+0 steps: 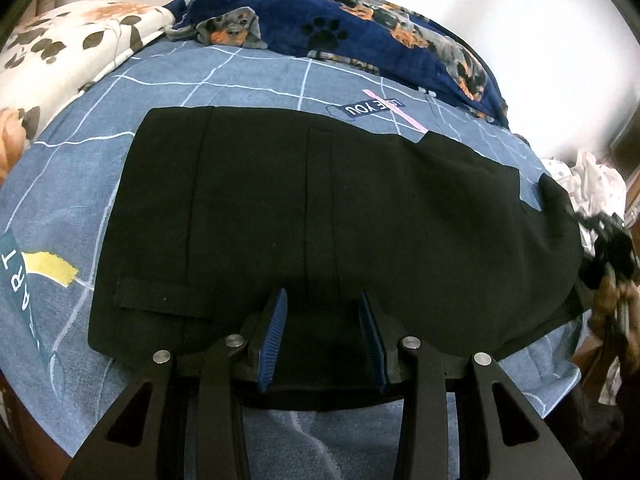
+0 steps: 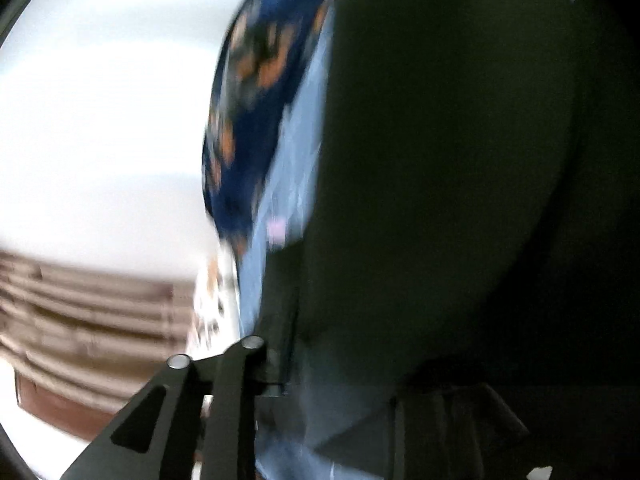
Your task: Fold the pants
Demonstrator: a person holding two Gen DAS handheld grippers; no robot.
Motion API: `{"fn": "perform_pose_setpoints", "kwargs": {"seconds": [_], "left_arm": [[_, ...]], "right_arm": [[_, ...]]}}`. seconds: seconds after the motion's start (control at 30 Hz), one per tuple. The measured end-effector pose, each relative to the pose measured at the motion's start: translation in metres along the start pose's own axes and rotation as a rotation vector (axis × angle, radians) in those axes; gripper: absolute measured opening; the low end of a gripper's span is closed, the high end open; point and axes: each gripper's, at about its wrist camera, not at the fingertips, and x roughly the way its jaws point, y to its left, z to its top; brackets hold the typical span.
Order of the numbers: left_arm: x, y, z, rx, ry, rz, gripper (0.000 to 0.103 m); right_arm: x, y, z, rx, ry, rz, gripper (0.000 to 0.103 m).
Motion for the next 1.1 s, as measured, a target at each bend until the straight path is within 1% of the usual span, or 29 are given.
{"fn": "perform_pose_setpoints", "kwargs": {"seconds": [0.17,0.23,0.27,0.33,0.37,0.4,0.43,0.47,0.5,0.53,0.6,0.67,0.73,0.77,0.83,0.93,1.0,1.07,1.1], "left_arm": [[0.001,0.000,0.001,-0.009,0.003,0.002,0.039],[0.001,-0.001,0.001,-0.010,0.003,0.005,0.039],[0.001,0.000,0.001,-0.010,0.003,0.004,0.039],[0.001,0.000,0.001,-0.011,0.004,0.006,0.039],[0.001,0.000,0.001,-0.011,0.005,0.008,0.039],[0.001,0.000,0.001,-0.013,0.006,0.009,0.039],[0.002,-0.001,0.001,-0.013,0.006,0.010,0.039],[0.002,-0.001,0.002,-0.014,0.008,0.011,0.039],[0.002,0.000,0.002,-0.014,0.010,0.010,0.039],[0.002,-0.001,0.002,-0.015,0.008,0.010,0.039],[0.002,0.001,0.002,-0.019,0.010,0.004,0.039],[0.002,0.002,0.002,-0.022,0.011,0.000,0.039],[0.002,0.002,0.002,-0.024,0.011,-0.003,0.039],[0.002,0.002,0.002,-0.025,0.011,-0.005,0.039],[0.002,0.002,0.002,-0.023,0.011,-0.005,0.039],[0.002,0.002,0.002,-0.021,0.011,-0.003,0.039],[0.001,0.002,0.003,-0.022,0.012,-0.002,0.039],[0.002,0.002,0.002,-0.023,0.012,-0.002,0.039],[0.002,0.002,0.002,-0.023,0.012,-0.003,0.039]], "right_arm": [[-0.037,-0.025,0.076,0.070,-0.180,0.049,0.030],[-0.050,-0.038,0.104,0.114,-0.255,0.054,0.032],[-0.053,-0.044,0.113,0.141,-0.272,0.067,0.034],[-0.057,-0.057,0.129,0.202,-0.318,0.063,0.035],[-0.057,-0.062,0.135,0.219,-0.327,0.073,0.035],[-0.056,-0.065,0.140,0.228,-0.332,0.058,0.030],[-0.059,-0.067,0.143,0.229,-0.338,0.028,0.022],[-0.061,-0.068,0.145,0.233,-0.335,0.010,0.006],[-0.062,-0.066,0.143,0.226,-0.336,-0.006,0.006],[-0.067,-0.058,0.137,0.184,-0.342,-0.040,0.006],[-0.080,-0.043,0.124,0.102,-0.357,-0.074,0.005],[-0.101,-0.038,0.103,0.085,-0.379,-0.078,0.004],[-0.124,-0.040,0.093,0.080,-0.389,-0.087,0.004],[-0.142,-0.045,0.083,0.078,-0.391,-0.104,0.004],[-0.163,-0.055,0.065,0.085,-0.387,-0.135,0.004],[-0.180,-0.078,0.044,0.113,-0.373,-0.192,0.004],[-0.189,-0.101,0.033,0.150,-0.369,-0.230,0.004],[-0.192,-0.125,0.024,0.208,-0.362,-0.216,0.004],[-0.193,-0.131,0.021,0.219,-0.369,-0.197,0.000]]}}
